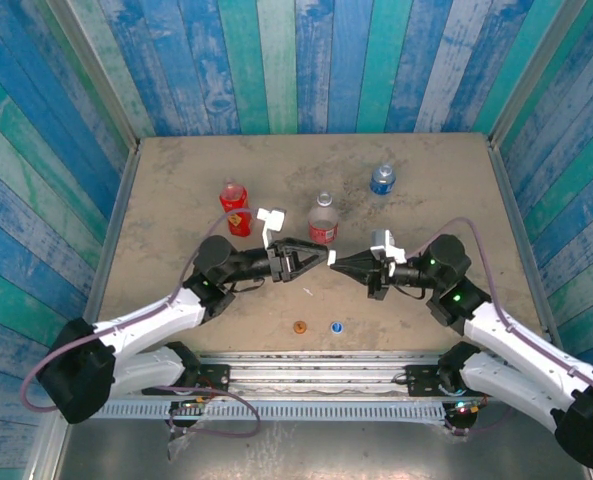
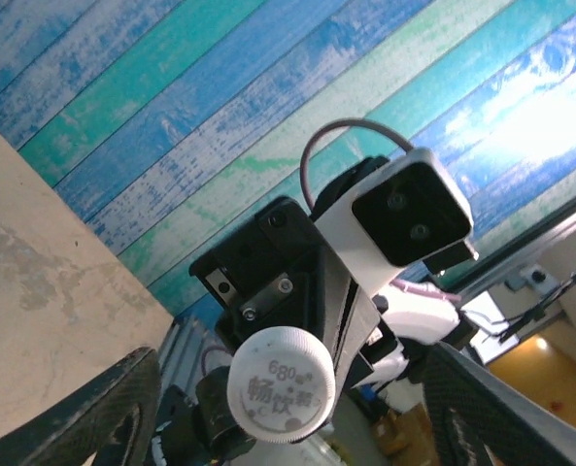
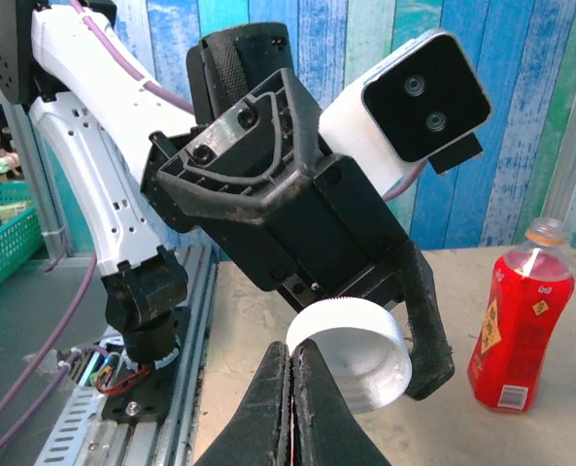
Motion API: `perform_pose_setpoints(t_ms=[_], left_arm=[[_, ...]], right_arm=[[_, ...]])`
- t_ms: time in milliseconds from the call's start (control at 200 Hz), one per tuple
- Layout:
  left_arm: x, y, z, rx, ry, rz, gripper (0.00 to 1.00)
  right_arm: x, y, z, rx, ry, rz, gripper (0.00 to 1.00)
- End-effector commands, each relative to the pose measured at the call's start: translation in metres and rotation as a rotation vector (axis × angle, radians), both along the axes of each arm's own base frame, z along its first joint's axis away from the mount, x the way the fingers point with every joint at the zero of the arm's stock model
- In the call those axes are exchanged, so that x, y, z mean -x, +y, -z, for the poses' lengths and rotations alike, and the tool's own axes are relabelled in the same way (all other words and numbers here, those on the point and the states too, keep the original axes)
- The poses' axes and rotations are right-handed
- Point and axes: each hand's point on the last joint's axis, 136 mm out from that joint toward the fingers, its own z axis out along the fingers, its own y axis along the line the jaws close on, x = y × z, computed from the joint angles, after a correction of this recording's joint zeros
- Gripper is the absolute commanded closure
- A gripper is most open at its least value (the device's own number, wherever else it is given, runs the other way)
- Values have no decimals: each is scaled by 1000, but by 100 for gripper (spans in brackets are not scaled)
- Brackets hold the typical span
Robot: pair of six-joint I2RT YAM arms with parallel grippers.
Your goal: Screw on the bottle caps
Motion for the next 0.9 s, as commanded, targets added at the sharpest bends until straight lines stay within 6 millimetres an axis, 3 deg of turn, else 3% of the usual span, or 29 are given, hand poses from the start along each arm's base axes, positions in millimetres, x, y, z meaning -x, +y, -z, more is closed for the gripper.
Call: perform_pose_setpoints(t_ms=[0, 150, 345, 896], left_arm=[[3, -11, -5, -22, -33, 45, 35], [7, -16, -3, -29, -32, 70, 43], [6, -13, -2, -53, -43, 39, 46], [10, -5, -11, -29, -82, 11, 68]], right_arm=[[2, 2, -15, -36, -56, -19, 96], [0, 3, -15, -35, -59, -13, 96], [-3, 2, -16, -31, -63, 12, 97], [-4, 4, -7, -5, -44, -1, 96]])
